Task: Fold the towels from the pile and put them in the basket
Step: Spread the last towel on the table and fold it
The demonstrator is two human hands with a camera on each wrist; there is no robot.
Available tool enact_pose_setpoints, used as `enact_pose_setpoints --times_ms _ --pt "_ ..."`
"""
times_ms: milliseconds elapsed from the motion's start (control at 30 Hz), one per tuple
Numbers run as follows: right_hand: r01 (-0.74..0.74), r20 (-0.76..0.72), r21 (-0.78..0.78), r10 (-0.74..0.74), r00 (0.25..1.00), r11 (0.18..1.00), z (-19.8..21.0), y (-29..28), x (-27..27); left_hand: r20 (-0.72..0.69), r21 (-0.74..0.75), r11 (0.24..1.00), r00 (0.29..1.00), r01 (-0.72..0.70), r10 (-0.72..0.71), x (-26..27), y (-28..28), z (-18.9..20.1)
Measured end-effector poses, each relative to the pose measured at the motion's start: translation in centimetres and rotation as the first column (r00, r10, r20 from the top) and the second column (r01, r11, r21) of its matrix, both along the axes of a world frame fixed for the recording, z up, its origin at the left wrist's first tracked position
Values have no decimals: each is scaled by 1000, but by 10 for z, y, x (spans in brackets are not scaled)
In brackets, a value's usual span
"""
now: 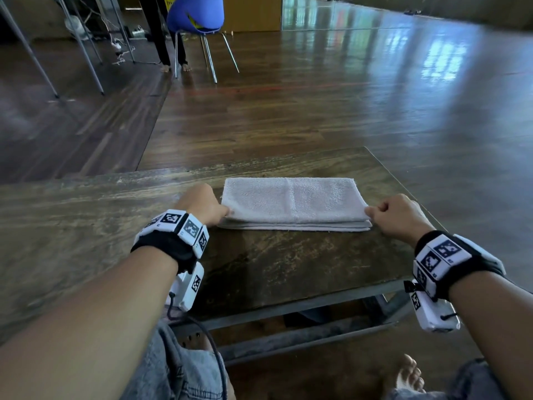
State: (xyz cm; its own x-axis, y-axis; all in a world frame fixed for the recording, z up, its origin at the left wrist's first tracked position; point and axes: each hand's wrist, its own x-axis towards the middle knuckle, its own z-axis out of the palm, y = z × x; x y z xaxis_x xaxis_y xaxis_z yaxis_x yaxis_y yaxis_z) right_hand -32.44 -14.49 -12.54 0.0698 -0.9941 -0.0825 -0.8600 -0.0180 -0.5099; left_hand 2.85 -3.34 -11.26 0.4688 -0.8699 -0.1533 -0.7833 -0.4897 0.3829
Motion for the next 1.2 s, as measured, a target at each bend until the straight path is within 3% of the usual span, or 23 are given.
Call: enact_pose_setpoints --times_ms 167,267,333,433,500,567,633,733,867,1000,1100,1133,1200 --pt "-1 53 -62 4 999 998 13 -2 -4 -58 -71 997 998 -24 20 7 3 11" --pt "-59 -42 53 61 997 997 11 1 -7 -57 -22 999 998 -29 28 6 4 5" --pt "-48 -126 33 52 991 998 9 6 -6 -18 -15 1000 1000 -16 16 4 4 0" --pt "-82 -102 -215 61 993 973 12 13 3 68 -152 980 991 126 -117 -3 2 0" --pt "-293 -8 -247 300 954 924 12 14 12 72 -215 925 950 312 -304 -12 -1 1" --pt "-507 -38 -166 509 860 846 5 19 23 40 -176 867 883 466 -467 -24 -3 -1" --pt "-579 -165 -104 560 812 809 -6 24 33 47 -97 842 848 530 -528 -35 -4 -8" --pt "-543 -250 -151 499 830 826 -13 26 41 129 -54 842 840 536 -527 -40 -5 -12" --pt "-533 -298 -123 481 824 837 -6 28 44 84 -23 863 862 504 -501 -42 -5 -9" --pt "-569 -325 140 580 747 810 14 28 45 -7 156 842 852 517 -523 -48 -2 5" --pt "-585 -242 408 701 671 701 29 33 45 -167 362 730 811 580 -561 -53 3 17" --pt "-591 -200 433 711 674 681 30 36 46 -228 370 705 794 605 -563 -55 3 19" --pt "-602 -164 293 659 734 743 28 40 52 -236 221 751 781 622 -578 -61 2 20"
